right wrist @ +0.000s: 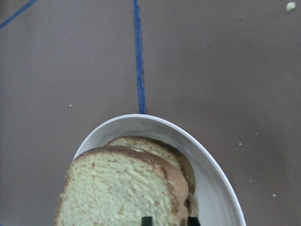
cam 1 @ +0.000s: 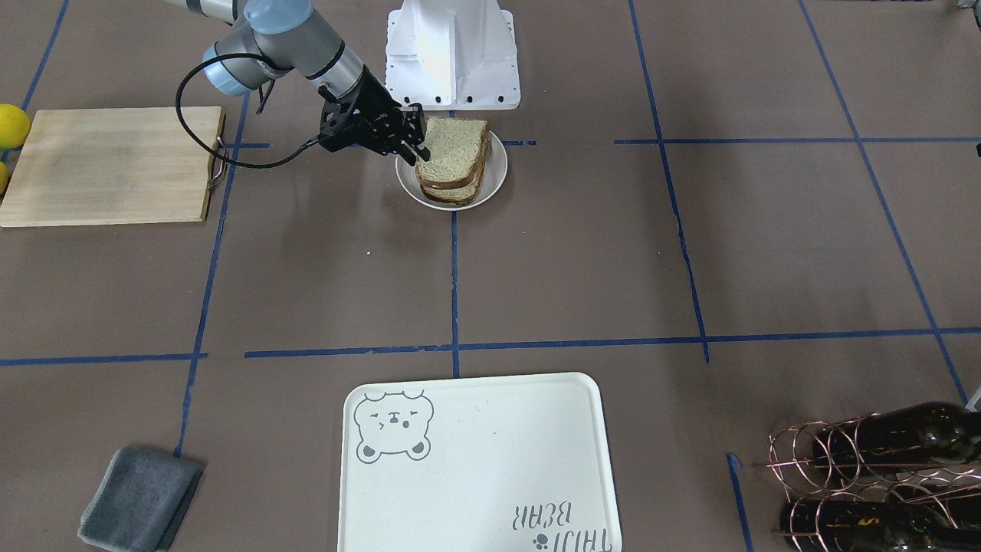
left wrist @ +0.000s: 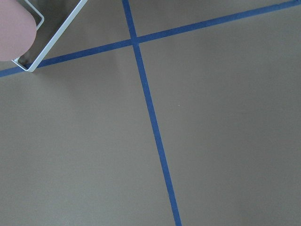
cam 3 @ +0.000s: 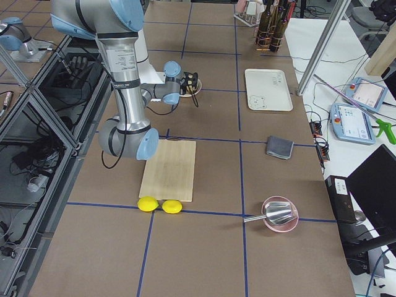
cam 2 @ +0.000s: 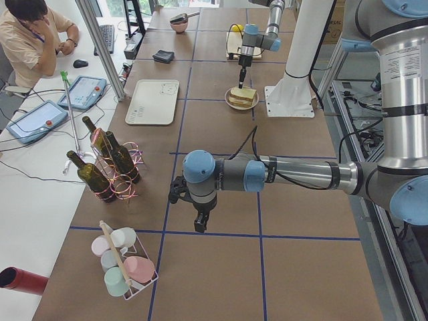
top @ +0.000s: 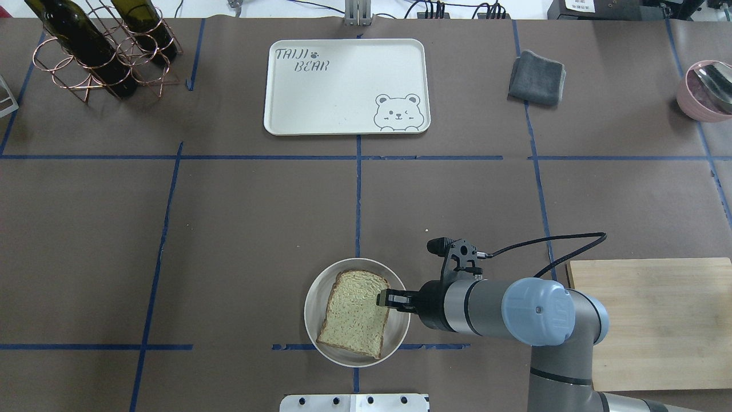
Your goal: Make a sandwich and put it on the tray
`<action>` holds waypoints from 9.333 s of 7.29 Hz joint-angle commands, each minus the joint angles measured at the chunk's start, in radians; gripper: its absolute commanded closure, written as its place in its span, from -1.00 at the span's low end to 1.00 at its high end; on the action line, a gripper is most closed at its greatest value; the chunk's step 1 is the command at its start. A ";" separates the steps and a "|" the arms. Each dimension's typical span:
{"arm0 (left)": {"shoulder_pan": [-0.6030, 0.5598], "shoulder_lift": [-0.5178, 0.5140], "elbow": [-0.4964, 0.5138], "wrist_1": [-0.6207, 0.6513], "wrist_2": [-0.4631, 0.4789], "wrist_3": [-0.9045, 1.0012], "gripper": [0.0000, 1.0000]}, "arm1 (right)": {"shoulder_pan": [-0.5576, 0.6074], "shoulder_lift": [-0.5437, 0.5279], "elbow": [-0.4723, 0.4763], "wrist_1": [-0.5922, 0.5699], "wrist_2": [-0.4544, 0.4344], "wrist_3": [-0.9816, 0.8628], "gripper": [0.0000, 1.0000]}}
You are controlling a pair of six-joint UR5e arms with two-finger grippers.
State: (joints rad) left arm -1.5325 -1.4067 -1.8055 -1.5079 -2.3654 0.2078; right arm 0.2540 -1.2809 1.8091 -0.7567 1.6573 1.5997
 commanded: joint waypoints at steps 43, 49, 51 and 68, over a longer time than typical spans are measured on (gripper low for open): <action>1.024 -0.538 0.064 -0.810 0.409 -1.601 1.00 | 1.314 -0.483 0.027 -0.918 0.696 -1.791 -1.00; 0.694 -0.932 0.605 -0.787 0.226 -1.434 1.00 | 1.314 -0.489 0.029 -0.915 0.696 -1.793 -1.00; 0.648 -1.130 0.885 -0.773 0.197 -1.395 1.00 | 1.314 -0.489 0.029 -0.915 0.696 -1.793 -1.00; 0.474 -0.463 -0.027 -0.347 0.154 -0.761 -1.00 | 1.314 -0.480 0.027 -0.914 0.677 -1.781 -1.00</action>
State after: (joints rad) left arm -1.0030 -2.0314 -1.6887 -1.8871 -2.1743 -0.6706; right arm 1.5677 -1.7614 1.8359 -1.6693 2.3349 -0.1833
